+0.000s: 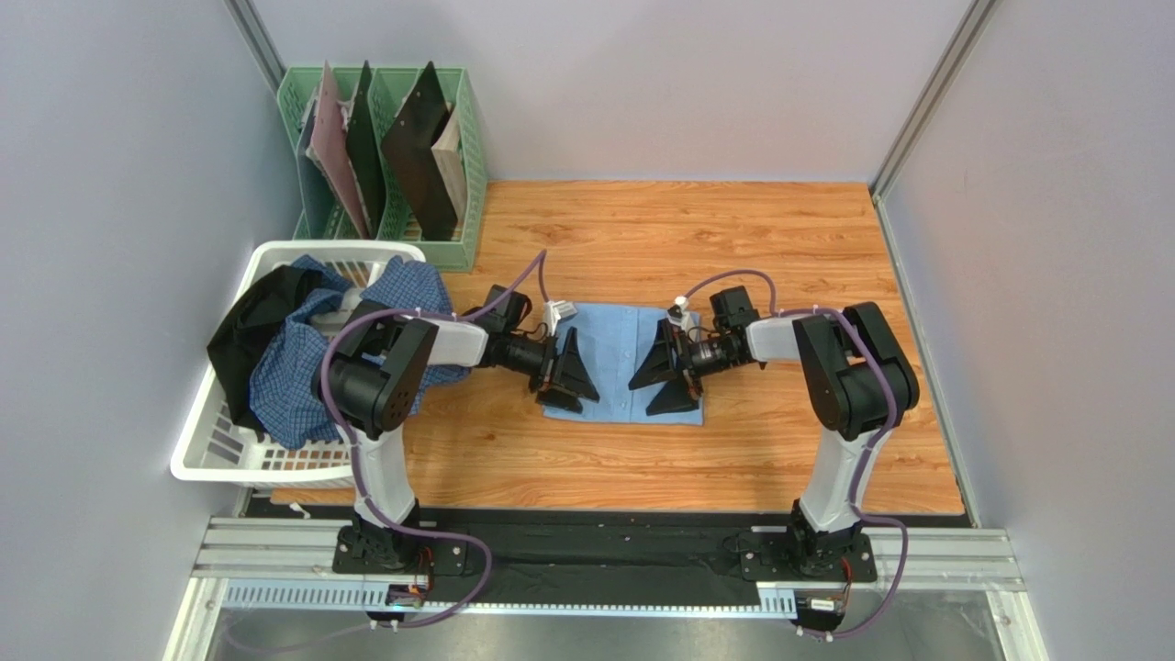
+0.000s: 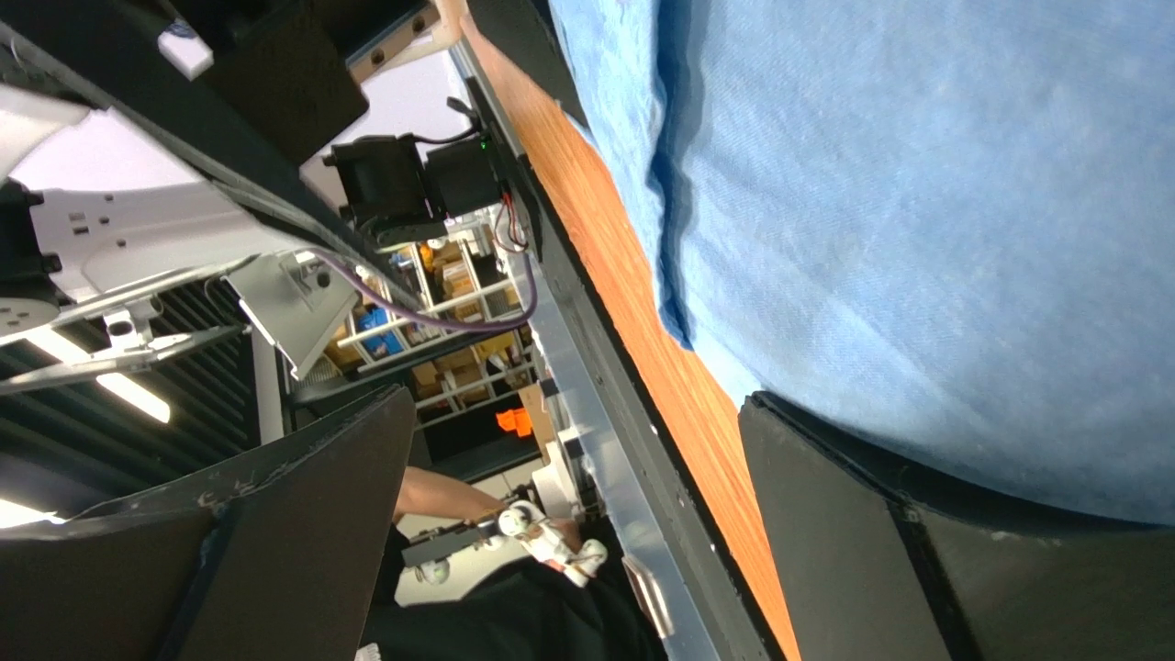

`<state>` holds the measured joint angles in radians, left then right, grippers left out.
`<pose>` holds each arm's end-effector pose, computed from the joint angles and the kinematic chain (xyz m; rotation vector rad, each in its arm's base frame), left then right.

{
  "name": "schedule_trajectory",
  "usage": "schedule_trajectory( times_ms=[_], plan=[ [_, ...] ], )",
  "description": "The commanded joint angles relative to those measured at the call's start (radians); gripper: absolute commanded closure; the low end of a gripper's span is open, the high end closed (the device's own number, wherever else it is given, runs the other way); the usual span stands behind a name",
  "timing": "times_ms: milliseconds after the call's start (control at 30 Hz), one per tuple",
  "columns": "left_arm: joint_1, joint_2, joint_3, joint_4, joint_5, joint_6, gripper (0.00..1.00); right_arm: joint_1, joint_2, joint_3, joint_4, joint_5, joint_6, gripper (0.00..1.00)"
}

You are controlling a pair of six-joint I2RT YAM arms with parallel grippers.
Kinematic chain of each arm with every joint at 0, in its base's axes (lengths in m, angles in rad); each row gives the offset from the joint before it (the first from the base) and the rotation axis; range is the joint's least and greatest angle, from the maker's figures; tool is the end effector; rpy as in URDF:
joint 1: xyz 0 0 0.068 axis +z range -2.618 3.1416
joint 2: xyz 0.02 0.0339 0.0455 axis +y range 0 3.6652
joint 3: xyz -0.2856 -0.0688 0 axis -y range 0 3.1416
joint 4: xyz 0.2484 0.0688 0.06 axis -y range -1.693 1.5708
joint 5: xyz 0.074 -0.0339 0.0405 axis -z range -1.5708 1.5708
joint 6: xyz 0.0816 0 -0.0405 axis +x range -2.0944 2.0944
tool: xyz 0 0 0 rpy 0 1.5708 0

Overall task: Fold and stack the long sleeve shirts
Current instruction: Fold the shirt

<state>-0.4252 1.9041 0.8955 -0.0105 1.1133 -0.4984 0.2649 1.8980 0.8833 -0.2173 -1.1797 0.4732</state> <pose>0.2925 -0.2128 0.1115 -0.3535 -2.5497 1.7321 0.2976 0.1589 0.1055 0.0244 -2.4849 -1.6936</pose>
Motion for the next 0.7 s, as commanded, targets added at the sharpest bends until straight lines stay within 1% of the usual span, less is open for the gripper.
schedule_trajectory(
  times_ms=[0,33,67,100,167,200,233,267,300,333,367,400,433,467,500,533,600,633,667],
  plan=[
    [0.026,-0.039,0.015,-0.17,-0.02,0.158,0.07,-0.047,-0.014,0.076,-0.255,0.026,-0.168,0.02],
    [0.02,-0.069,0.025,-0.198,0.003,0.185,0.07,-0.05,-0.042,0.121,-0.374,0.017,-0.209,0.02],
    [0.013,-0.147,0.04,-0.23,0.0,0.261,0.07,-0.062,-0.092,0.155,-0.41,0.014,-0.238,0.02],
    [-0.001,-0.181,0.08,-0.28,-0.006,0.285,0.07,-0.067,-0.115,0.214,-0.416,0.012,-0.231,0.02],
    [0.0,-0.218,0.12,-0.264,-0.01,0.253,0.07,-0.075,-0.132,0.275,-0.413,0.034,-0.219,0.02],
    [-0.001,-0.212,0.185,-0.281,-0.023,0.254,0.08,-0.075,-0.111,0.31,-0.412,0.043,-0.211,0.02],
    [-0.001,-0.197,0.21,-0.266,-0.036,0.215,0.08,-0.075,-0.091,0.353,-0.381,0.052,-0.202,0.02],
    [0.0,-0.148,0.235,-0.24,-0.036,0.198,0.09,-0.075,-0.062,0.374,-0.367,0.067,-0.19,0.03],
    [0.0,-0.11,0.306,-0.247,-0.05,0.195,0.1,-0.076,-0.035,0.391,-0.35,0.068,-0.167,0.05],
    [0.002,-0.076,0.341,-0.246,-0.069,0.169,0.12,-0.075,0.03,0.407,-0.328,0.065,-0.16,0.07],
    [0.008,-0.004,0.368,-0.232,-0.072,0.152,0.13,-0.076,0.058,0.446,-0.327,0.074,-0.16,0.08],
    [0.022,0.028,0.422,-0.221,-0.085,0.133,0.14,-0.076,0.084,0.462,-0.324,0.083,-0.163,0.1],
    [0.028,0.059,0.443,-0.215,-0.107,0.097,0.15,-0.078,0.139,0.482,-0.323,0.098,-0.171,0.11],
    [0.037,0.119,0.463,-0.203,-0.11,0.078,0.16,-0.085,0.16,0.511,-0.324,0.11,-0.171,0.12],
    [0.055,0.145,0.492,-0.197,-0.118,0.06,0.17,-0.09,0.188,0.526,-0.323,0.117,-0.17,0.15],
    [0.065,0.167,0.502,-0.197,-0.145,0.02,0.18,-0.095,0.226,0.537,-0.326,0.133,-0.169,0.16],
    [0.083,0.208,0.49,-0.216,-0.162,-0.009,0.21,-0.111,0.266,0.572,-0.341,0.175,-0.188,0.18],
    [0.083,0.211,0.482,-0.242,-0.177,-0.008,0.22,-0.116,0.282,0.586,-0.382,0.196,-0.214,0.18],
    [0.082,0.205,0.439,-0.265,-0.179,-0.006,0.23,-0.118,0.323,0.609,-0.41,0.227,-0.235,0.19]
  ],
)
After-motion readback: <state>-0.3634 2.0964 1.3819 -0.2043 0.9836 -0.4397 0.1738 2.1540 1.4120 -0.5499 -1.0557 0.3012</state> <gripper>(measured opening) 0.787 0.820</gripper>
